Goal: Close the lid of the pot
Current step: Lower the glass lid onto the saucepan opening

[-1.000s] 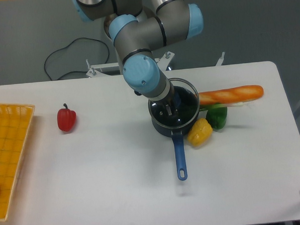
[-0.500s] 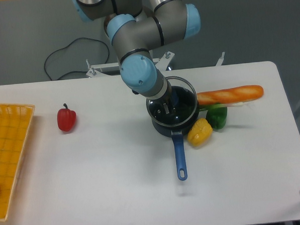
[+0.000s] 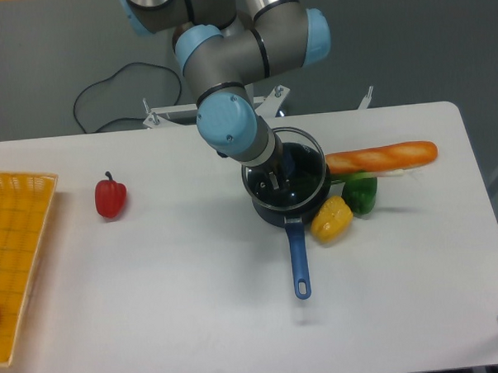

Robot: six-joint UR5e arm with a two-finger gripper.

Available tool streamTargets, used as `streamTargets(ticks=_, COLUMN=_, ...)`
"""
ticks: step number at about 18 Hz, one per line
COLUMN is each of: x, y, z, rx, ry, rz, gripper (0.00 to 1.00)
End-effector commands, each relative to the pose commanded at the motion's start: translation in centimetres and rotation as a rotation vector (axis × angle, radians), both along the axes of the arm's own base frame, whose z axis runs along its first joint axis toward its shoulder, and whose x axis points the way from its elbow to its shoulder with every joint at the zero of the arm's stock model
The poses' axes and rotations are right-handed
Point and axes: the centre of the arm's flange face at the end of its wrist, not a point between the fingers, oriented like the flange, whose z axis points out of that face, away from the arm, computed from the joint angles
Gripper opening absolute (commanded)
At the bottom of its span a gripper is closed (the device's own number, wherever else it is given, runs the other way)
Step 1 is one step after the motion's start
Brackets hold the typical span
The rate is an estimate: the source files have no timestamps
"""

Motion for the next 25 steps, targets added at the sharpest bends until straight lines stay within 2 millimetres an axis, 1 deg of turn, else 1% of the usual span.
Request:
streamTargets(ticks=2, x=0.19, y=-0.18, z=-0.55, rx=-0.008, ry=-0.009, rz=0.000, gripper=0.57)
streamTargets(ticks=12, x=0.04, y=-0.08, z=-0.03, rx=-0.002, ry=0.003, rz=0.001, gripper=0.58)
streamTargets(ticks=14, x=0.04, y=-0.11, z=0.08, rx=-0.023, ry=0.022, rz=-0.011, gripper=0.58)
streamTargets(ticks=17, x=0.31, y=0.06, z=-0.07, rx=-0.042, ry=0.033, rz=-0.024, gripper=0.58)
streamTargets(ticks=22, x=0.28, y=0.10, z=0.00, rx=-0.039, ry=0.034, rz=-0.022, gripper=0.58)
streamTargets(ticks=25, x=0.48, y=0.20, z=-0.31, rx=-0.025, ry=0.019, rz=-0.010, gripper=0.58)
